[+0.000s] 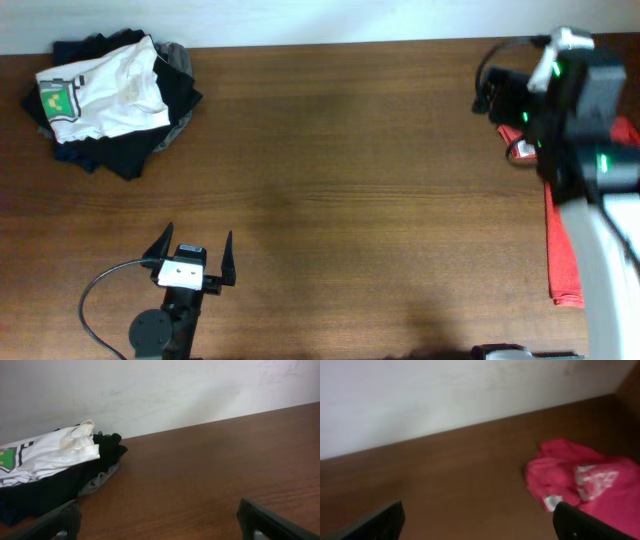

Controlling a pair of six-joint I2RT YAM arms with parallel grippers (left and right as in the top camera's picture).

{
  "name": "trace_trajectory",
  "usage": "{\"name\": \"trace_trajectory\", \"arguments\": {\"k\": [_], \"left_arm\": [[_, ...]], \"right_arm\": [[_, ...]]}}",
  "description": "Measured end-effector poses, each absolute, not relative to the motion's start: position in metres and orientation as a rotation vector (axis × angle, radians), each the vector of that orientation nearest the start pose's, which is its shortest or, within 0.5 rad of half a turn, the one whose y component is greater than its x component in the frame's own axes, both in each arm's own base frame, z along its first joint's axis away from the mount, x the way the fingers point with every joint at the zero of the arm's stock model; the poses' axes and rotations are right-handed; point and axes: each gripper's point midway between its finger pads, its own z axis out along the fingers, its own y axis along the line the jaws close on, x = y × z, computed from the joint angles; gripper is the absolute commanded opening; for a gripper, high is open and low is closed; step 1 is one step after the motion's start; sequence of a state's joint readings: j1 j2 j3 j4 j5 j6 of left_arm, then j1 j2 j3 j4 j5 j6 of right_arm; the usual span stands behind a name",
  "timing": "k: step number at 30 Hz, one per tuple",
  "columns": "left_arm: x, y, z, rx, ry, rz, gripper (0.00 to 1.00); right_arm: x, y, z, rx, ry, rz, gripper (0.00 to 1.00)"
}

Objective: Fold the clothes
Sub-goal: 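Reach the right gripper to the orange t-shirt and grasp its edge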

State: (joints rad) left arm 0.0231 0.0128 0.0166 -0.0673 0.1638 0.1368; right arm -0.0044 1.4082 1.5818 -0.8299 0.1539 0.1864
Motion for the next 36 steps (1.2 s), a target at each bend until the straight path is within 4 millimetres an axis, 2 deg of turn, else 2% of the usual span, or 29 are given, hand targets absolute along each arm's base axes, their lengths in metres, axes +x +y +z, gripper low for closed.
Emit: {"name": "trace_trajectory", "arguments": {"k": [4,8,10,11,14,18,20,23,27,32,36], "left_arm": [[0.244,-0.022,0.163,0.218,1.618,-0.011,0.99],[0.244,-0.022,0.163,0.218,1.618,-0.011,0.99],[0.244,-0.022,0.163,0.218,1.618,-0.011,0.99],[0.244,-0.022,0.163,0.218,1.618,-0.011,0.99],[0.244,-0.022,0.163,0.218,1.618,-0.011,0.99],[0.244,-0.022,0.163,0.218,1.618,-0.011,0.99],[0.244,-0.022,0.163,0.218,1.618,-0.011,0.99],[0.244,-0.022,0.163,0.218,1.618,-0.011,1.00],[0.244,-0.022,0.163,0.218,1.618,-0.011,0.99],[0.244,-0.022,0.163,0.218,1.618,-0.011,0.99],[0.244,-0.022,0.163,0.218,1.618,-0.011,0.99]], "right_arm": [[0.438,-0.045,0.307,0.290,2.285,-0.229,0.98],[0.466,-0.054,0.270,0.235,2.354,-0.335,0.98],[0.480,-0.060,0.243,0.213,2.396,-0.398,0.98],[0.488,-0.067,0.221,0.206,2.431,-0.453,0.98],[0.501,-0.085,0.176,0.216,2.496,-0.558,0.98],[0.504,-0.126,0.109,0.276,2.602,-0.645,0.98],[0.505,-0.141,0.093,0.312,2.615,-0.640,0.94],[0.510,-0.161,0.079,0.367,2.610,-0.579,0.91],[0.523,-0.173,0.078,0.410,2.555,-0.430,0.90],[0.543,-0.163,0.079,0.399,2.492,-0.283,0.95],[0.549,-0.150,0.055,0.373,2.523,-0.240,0.95]]}}
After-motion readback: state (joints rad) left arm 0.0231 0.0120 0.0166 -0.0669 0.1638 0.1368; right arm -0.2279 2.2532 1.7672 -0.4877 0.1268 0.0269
